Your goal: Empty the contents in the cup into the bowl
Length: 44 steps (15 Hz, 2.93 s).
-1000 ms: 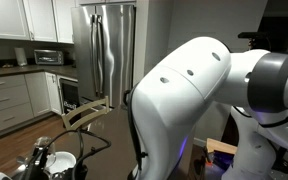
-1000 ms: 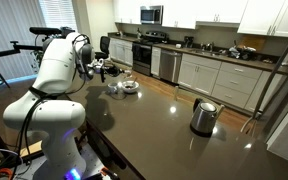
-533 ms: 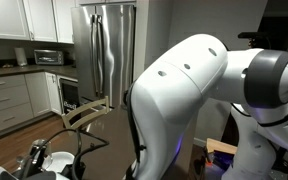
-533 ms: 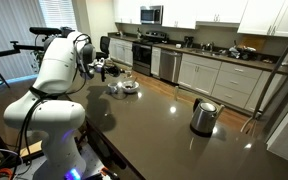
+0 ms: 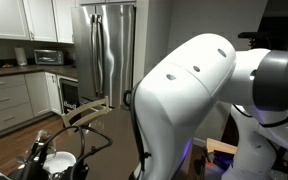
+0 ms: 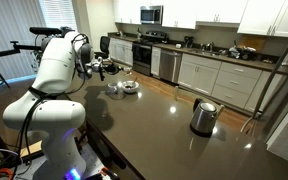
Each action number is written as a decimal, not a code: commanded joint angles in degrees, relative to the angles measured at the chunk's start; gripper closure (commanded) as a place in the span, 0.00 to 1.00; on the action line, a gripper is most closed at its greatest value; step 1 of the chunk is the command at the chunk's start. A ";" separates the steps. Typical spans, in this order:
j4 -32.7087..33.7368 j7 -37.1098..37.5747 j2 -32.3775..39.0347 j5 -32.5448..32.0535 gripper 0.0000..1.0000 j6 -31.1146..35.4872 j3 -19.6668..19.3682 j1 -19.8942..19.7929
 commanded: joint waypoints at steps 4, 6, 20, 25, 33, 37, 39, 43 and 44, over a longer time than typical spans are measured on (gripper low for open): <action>-1.09 -0.25 -0.70 -4.89 0.97 -4.80 -1.38 1.88; -1.14 -0.27 -0.48 -6.16 0.97 -5.51 -1.58 1.82; -2.10 -0.38 -1.83 -2.90 0.97 4.00 2.76 -3.22; -1.97 -0.72 -1.78 -1.14 0.97 6.19 2.59 -4.25; -0.62 -0.83 -0.33 -2.41 0.97 2.90 0.06 -5.17; -0.88 -0.61 -0.36 -3.53 0.97 0.32 -0.33 -4.05; -0.93 -0.49 -0.26 -4.51 0.97 -1.12 -0.53 -3.25; -1.03 -0.60 0.14 -6.87 0.97 -4.02 -0.85 -2.16; -1.04 -0.62 0.29 -7.36 0.97 -4.56 -0.95 -2.02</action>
